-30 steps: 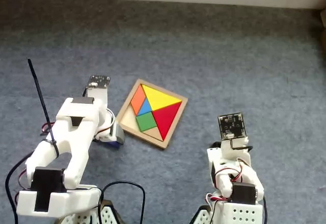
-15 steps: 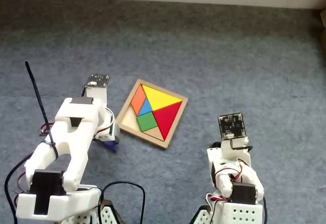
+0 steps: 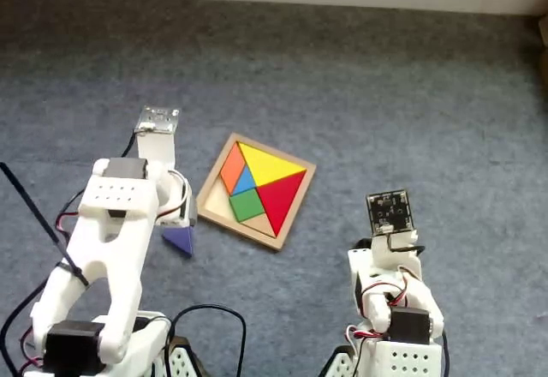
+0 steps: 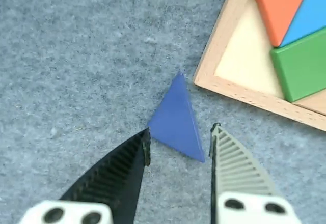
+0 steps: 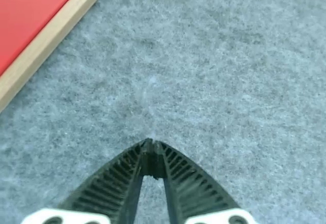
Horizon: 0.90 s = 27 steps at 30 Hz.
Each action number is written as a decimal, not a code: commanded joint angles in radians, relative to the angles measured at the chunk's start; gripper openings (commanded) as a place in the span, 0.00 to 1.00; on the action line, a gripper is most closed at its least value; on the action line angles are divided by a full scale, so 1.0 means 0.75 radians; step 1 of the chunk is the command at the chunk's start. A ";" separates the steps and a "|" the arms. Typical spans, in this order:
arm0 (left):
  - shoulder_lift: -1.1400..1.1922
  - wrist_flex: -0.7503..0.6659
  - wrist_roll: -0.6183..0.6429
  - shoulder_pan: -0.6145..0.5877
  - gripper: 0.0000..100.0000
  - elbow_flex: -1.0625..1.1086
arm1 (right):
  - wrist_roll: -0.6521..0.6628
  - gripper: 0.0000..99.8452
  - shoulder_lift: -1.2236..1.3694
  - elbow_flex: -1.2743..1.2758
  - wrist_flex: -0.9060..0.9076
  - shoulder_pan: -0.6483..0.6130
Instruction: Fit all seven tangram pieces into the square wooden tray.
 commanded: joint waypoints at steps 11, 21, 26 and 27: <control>-0.046 0.006 0.008 -0.073 0.31 0.052 | 0.016 0.01 -0.019 0.124 0.005 0.015; -0.042 -0.229 0.002 -0.122 0.32 0.249 | 0.016 0.01 -0.019 0.124 0.005 0.015; 0.101 -0.245 0.000 -0.120 0.31 0.210 | 0.016 0.01 -0.019 0.124 0.005 0.015; 0.150 -0.231 0.000 -0.120 0.31 0.171 | 0.016 0.01 -0.019 0.124 0.005 0.015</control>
